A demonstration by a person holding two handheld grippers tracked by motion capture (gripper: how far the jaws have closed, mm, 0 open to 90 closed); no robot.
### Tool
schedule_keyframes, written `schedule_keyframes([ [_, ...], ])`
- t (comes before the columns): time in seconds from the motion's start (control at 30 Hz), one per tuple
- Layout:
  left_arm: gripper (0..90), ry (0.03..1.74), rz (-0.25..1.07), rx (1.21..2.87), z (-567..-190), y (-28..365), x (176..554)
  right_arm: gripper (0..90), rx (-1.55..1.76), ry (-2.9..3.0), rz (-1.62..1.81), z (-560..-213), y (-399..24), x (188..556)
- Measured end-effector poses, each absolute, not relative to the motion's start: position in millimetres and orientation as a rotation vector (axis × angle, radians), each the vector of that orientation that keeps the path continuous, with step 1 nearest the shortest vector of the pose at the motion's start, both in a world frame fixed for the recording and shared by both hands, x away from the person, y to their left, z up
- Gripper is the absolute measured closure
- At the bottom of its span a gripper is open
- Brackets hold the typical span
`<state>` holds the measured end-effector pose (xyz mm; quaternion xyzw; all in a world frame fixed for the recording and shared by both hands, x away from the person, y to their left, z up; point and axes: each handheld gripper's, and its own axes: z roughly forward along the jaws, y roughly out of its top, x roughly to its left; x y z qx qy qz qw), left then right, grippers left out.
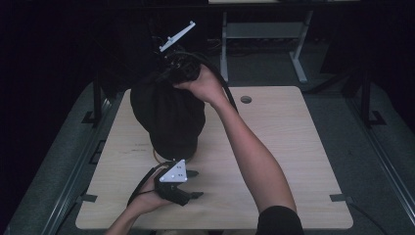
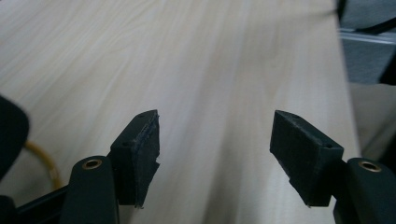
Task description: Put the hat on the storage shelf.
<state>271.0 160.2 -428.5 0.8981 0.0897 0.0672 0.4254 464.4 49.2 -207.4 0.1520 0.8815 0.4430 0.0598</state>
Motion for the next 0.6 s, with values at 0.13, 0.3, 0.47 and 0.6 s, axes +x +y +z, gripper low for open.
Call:
schedule_keyframes([
  [0.13,32.8,0.21,0.172,2.246,-427,159,267,54.8,0.493,2.676,1.347,-216,56,466],
  [0.3,32.5,0.2,0.164,2.239,-427,157,263,49.9,0.504,2.676,1.387,-218,49,462],
  [0.47,32.5,0.203,0.167,2.245,-428,157,263,46.4,0.517,2.66,1.404,-219,40,456],
  [0.6,32.5,0.204,0.175,2.24,-427,158,263,44.5,0.534,2.643,1.428,-218,32,454],
])
